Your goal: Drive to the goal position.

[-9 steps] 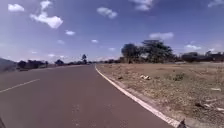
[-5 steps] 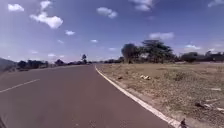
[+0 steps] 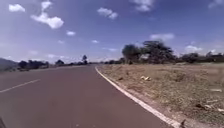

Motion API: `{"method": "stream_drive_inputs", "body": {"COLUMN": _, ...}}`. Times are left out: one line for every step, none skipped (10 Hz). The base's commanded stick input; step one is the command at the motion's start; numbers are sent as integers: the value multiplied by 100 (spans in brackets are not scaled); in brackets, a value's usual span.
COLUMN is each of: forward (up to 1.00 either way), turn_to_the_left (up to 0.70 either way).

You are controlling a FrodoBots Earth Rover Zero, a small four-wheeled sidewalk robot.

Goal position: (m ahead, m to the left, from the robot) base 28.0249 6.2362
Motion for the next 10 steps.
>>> {"method": "stream_drive_inputs", "body": {"forward": 50, "turn_to_the_left": 0}}
{"method": "stream_drive_inputs", "body": {"forward": 9, "turn_to_the_left": 0}}
{"method": "stream_drive_inputs", "body": {"forward": 59, "turn_to_the_left": 24}}
{"method": "stream_drive_inputs", "body": {"forward": 85, "turn_to_the_left": 34}}
{"method": "stream_drive_inputs", "body": {"forward": 85, "turn_to_the_left": 34}}
{"method": "stream_drive_inputs", "body": {"forward": 85, "turn_to_the_left": 34}}
{"method": "stream_drive_inputs", "body": {"forward": 85, "turn_to_the_left": 34}}
{"method": "stream_drive_inputs", "body": {"forward": 85, "turn_to_the_left": 34}}
{"method": "stream_drive_inputs", "body": {"forward": 85, "turn_to_the_left": 34}}
{"method": "stream_drive_inputs", "body": {"forward": 85, "turn_to_the_left": 34}}
